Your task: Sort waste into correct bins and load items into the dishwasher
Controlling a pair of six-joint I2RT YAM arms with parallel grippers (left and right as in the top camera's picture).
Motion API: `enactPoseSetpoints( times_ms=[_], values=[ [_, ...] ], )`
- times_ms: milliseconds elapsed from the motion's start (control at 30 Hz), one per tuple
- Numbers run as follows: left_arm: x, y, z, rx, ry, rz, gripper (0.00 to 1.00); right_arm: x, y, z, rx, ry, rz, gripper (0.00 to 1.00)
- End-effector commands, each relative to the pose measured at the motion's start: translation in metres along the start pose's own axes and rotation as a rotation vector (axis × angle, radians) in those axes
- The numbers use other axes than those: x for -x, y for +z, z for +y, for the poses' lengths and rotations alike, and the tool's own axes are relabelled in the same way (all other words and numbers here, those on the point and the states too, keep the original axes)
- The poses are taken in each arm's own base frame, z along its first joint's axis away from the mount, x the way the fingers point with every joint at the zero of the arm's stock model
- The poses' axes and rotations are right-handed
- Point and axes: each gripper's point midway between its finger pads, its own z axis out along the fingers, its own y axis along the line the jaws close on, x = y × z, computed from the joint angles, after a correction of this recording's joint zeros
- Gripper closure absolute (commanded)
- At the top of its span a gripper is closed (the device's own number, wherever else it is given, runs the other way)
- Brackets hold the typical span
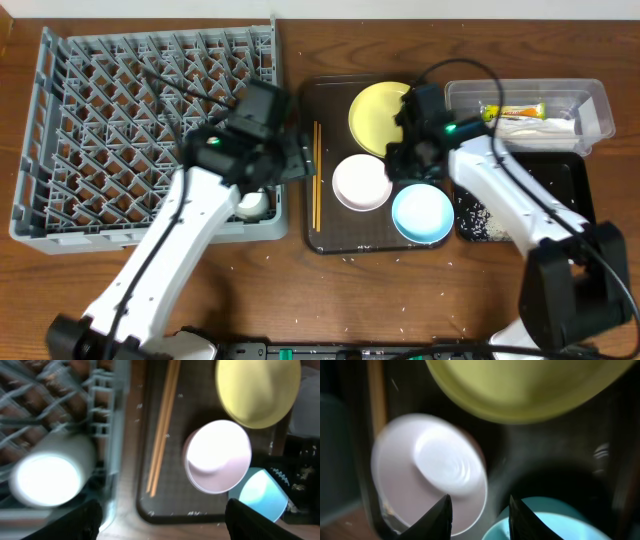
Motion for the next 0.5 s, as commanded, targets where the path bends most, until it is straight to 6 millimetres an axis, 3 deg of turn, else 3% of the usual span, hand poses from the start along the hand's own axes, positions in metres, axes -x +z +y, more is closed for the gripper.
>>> enactPoseSetpoints(
  times_ms=[0, 33, 100, 200, 333, 467],
  values=[
    [-0.006, 0.032, -0.024, -0.007, 0.026, 0.029, 0.21, 0.057, -0.098, 0.008, 0.087, -0.005, -0.252, 0.63],
    [-0.010, 0.049, -0.035, -0.012, 0.039, 0.043, 0.21, 0.068, -0.130, 0.001, 0.081, 0.000, -0.329, 0.60],
    [-0.014, 0.067, -0.045, -0.014, 0.060, 0.056, 0.21, 0.078, -0.164, -0.010, 0.069, 0.017, -0.414, 0.58],
    [-0.024, 0.106, -0.060, -0.013, 0.091, 0.084, 0.21, 0.082, -0.199, -0.040, 0.004, 0.077, -0.514, 0.54],
    [-0.039, 0.146, -0.055, 0.039, 0.085, 0.144, 0.22, 0.074, -0.202, -0.065, -0.043, 0.137, -0.491, 0.51],
    [-0.048, 0.165, -0.045, 0.081, 0.062, 0.185, 0.25, 0.070, -0.189, -0.071, -0.060, 0.150, -0.441, 0.49]
  ],
)
